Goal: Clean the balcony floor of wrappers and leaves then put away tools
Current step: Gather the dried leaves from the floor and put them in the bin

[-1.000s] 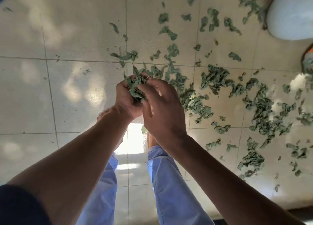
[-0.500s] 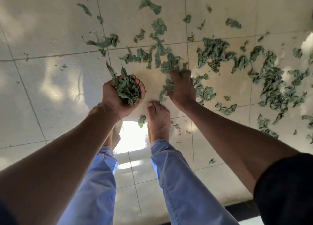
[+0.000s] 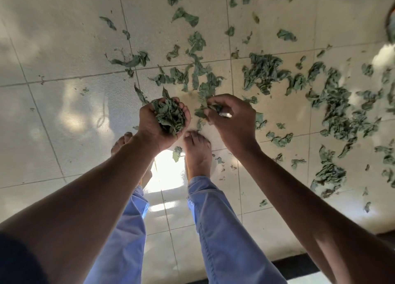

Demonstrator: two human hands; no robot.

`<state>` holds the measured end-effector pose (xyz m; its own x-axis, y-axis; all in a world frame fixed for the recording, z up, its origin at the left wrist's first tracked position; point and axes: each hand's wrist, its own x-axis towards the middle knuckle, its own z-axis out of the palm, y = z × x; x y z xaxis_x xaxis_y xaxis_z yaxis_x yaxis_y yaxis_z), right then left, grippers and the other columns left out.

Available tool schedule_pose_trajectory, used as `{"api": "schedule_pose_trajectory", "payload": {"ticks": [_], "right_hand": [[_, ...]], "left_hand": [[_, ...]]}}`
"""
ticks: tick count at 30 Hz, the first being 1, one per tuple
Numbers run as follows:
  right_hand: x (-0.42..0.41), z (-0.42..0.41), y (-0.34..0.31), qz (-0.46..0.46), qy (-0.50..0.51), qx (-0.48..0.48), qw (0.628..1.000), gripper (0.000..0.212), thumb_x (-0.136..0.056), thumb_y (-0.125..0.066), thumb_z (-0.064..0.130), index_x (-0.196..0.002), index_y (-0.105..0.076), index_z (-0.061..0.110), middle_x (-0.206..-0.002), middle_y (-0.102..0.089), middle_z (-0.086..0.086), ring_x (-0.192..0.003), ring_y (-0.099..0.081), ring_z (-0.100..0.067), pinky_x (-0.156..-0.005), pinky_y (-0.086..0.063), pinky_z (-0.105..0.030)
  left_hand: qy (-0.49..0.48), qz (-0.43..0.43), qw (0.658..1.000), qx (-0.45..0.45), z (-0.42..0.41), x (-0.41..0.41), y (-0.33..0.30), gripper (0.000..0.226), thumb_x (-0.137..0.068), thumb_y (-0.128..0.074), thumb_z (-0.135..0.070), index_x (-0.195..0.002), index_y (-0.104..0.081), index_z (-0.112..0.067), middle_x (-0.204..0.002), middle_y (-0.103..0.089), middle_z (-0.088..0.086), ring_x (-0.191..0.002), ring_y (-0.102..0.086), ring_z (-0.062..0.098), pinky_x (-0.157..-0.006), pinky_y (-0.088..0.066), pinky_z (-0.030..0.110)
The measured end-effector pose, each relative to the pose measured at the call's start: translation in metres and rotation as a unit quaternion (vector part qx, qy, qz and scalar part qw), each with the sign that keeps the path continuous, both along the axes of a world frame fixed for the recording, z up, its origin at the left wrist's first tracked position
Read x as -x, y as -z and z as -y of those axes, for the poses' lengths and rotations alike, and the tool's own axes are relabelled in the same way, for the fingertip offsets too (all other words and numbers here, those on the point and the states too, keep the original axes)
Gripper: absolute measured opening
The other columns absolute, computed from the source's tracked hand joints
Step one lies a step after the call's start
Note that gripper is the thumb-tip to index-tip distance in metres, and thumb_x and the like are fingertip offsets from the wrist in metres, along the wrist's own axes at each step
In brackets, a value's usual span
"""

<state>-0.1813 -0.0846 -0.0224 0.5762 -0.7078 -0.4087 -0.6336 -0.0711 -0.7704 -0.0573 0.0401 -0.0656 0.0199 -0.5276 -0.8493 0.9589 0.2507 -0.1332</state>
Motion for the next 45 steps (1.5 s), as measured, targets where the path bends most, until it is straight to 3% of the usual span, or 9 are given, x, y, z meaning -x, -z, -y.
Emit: {"api": "schedule_pose_trajectory", "payload": {"ticks": [6,11,15,18,23,28,34,40,45], "right_hand": [[-0.022,-0.014,-0.096,0.087,0.003,-0.235,0.968,0.026,-0.083,-0.078,-0.004,-0.109,-0.075,0.002,-0.099,-0.078,-0.008,-0.091,-0.075,-0.022,-0.075,-0.063,-0.036],[-0.030,-0.017,-0.074,0.022,-0.029,-0.015,0.999,0.022,-0.083,-0.080,0.007,-0.103,-0.076,0.015,-0.097,-0.076,0.004,-0.087,-0.070,-0.005,-0.076,-0.060,-0.029],[-0.030,-0.019,-0.055,0.030,-0.051,0.148,0.987,0.025,-0.082,-0.077,0.002,-0.106,-0.073,0.008,-0.101,-0.071,-0.005,-0.092,-0.067,-0.017,-0.077,-0.059,-0.036],[-0.028,-0.026,-0.047,0.030,-0.060,0.197,0.978,0.026,-0.084,-0.074,0.002,-0.110,-0.072,0.003,-0.104,-0.069,-0.011,-0.096,-0.065,-0.023,-0.083,-0.055,-0.039],[-0.021,-0.031,-0.040,0.049,-0.003,0.227,0.973,0.028,-0.088,-0.072,0.019,-0.114,-0.071,0.007,-0.114,-0.067,-0.006,-0.108,-0.056,-0.021,-0.090,-0.048,-0.042],[-0.040,-0.015,-0.051,0.165,0.093,0.099,0.977,0.024,-0.096,-0.058,0.001,-0.117,-0.067,-0.003,-0.119,-0.066,-0.013,-0.114,-0.061,-0.025,-0.094,-0.053,-0.046],[-0.091,-0.001,-0.083,0.243,0.215,-0.163,0.932,0.046,-0.088,-0.043,-0.001,-0.129,-0.064,-0.006,-0.128,-0.068,-0.021,-0.124,-0.063,-0.032,-0.104,-0.053,-0.051],[-0.171,-0.013,-0.129,0.261,0.207,-0.363,0.870,0.048,-0.094,-0.036,0.011,-0.128,-0.063,-0.009,-0.111,-0.072,-0.018,-0.104,-0.069,-0.025,-0.090,-0.057,-0.038],[-0.273,-0.068,-0.148,0.216,0.172,-0.463,0.842,0.040,-0.097,-0.047,0.016,-0.127,-0.066,-0.001,-0.114,-0.069,-0.018,-0.110,-0.065,-0.035,-0.107,-0.046,-0.053]], "left_hand": [[0.027,0.031,0.998,0.053,0.022,-0.007,-0.040,0.046,-0.096,-0.028,-0.021,-0.082,-0.068,-0.003,-0.079,-0.070,0.019,-0.079,-0.069,0.033,-0.067,-0.060,0.036],[0.047,0.093,0.995,-0.007,0.048,-0.001,-0.059,0.039,-0.096,-0.031,-0.018,-0.070,-0.058,-0.010,-0.061,-0.058,0.009,-0.059,-0.063,0.025,-0.055,-0.056,0.028],[0.050,0.104,0.993,-0.022,0.060,0.009,-0.063,0.047,-0.087,-0.034,-0.016,-0.051,-0.064,-0.007,-0.056,-0.060,0.011,-0.050,-0.065,0.024,-0.048,-0.054,0.024],[0.003,0.107,0.994,-0.013,0.060,0.016,-0.062,0.065,-0.101,-0.025,-0.015,-0.048,-0.062,-0.009,-0.050,-0.057,0.007,-0.043,-0.060,0.021,-0.043,-0.049,0.018],[-0.065,0.099,0.993,0.001,0.066,0.021,-0.064,0.048,-0.095,-0.034,-0.011,-0.060,-0.067,-0.009,-0.058,-0.060,0.006,-0.051,-0.063,0.018,-0.050,-0.052,0.020],[-0.116,0.071,0.991,0.008,0.081,0.017,-0.075,0.034,-0.100,-0.028,-0.020,-0.094,-0.060,-0.009,-0.082,-0.063,0.010,-0.081,-0.065,0.024,-0.071,-0.057,0.030],[-0.185,0.099,0.977,0.024,0.092,-0.017,-0.114,0.038,-0.097,-0.034,-0.024,-0.090,-0.067,-0.005,-0.084,-0.068,0.010,-0.079,-0.067,0.025,-0.072,-0.057,0.029],[-0.281,0.156,0.947,0.016,0.061,-0.086,-0.152,0.031,-0.093,-0.044,-0.027,-0.108,-0.064,-0.010,-0.112,-0.064,0.011,-0.108,-0.060,0.033,-0.106,-0.046,0.044],[-0.348,0.205,0.914,-0.048,-0.007,-0.167,-0.180,0.042,-0.103,-0.038,-0.038,-0.112,-0.067,-0.009,-0.111,-0.071,0.018,-0.109,-0.067,0.038,-0.107,-0.048,0.051]]}}
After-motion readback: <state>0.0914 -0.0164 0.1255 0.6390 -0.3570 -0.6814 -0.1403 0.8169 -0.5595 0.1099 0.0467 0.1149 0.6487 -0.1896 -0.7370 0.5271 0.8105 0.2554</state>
